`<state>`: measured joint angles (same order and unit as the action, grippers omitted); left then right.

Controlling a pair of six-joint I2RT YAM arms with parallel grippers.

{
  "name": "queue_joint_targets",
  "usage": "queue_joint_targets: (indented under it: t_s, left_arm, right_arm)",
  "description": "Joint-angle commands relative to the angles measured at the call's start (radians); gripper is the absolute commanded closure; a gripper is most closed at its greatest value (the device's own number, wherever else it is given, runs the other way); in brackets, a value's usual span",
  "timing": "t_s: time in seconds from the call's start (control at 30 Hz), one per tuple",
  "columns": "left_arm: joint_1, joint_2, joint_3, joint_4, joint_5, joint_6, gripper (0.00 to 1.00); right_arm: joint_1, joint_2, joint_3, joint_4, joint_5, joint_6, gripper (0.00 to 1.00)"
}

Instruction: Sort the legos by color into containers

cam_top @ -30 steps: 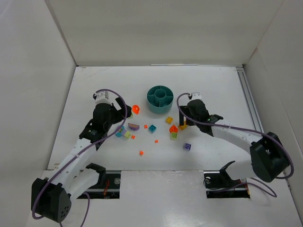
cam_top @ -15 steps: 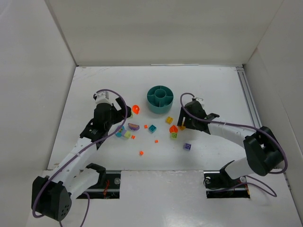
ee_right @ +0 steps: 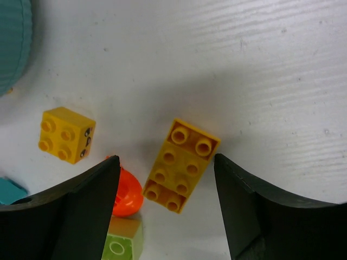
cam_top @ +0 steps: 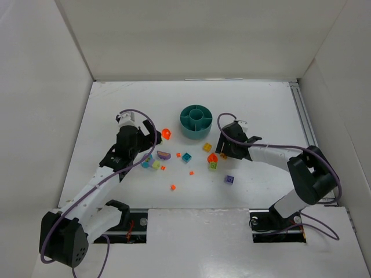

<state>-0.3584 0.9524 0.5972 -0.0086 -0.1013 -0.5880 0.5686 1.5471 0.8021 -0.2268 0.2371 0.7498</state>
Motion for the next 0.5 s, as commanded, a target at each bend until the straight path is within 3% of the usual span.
queue_joint_targets:
  t_s: [0.0,0.37,0.43,0.47]
  left_arm:
    - [-0.004,-0.007,0.003,0.036,0.000,0.002,0.00]
    - [-0.004,-0.007,0.003,0.036,0.000,0.002,0.00]
    - [-0.004,-0.007,0.003,0.036,0.000,0.002,0.00]
    - [-0.004,-0.007,0.003,0.027,0.000,0.002,0.00]
  right_arm:
    - [0.001,0.062,0.037,0.009,0.005,0.028,0.25]
    - [0.001,0.073,0.059,-0.026,0.073,-0.015,0.45]
    - [0.001,0.073,0.059,-0.036,0.102,-0.061,0.60]
    - [0.001,0.073,0.068,-0.052,0.111,-0.070,0.86]
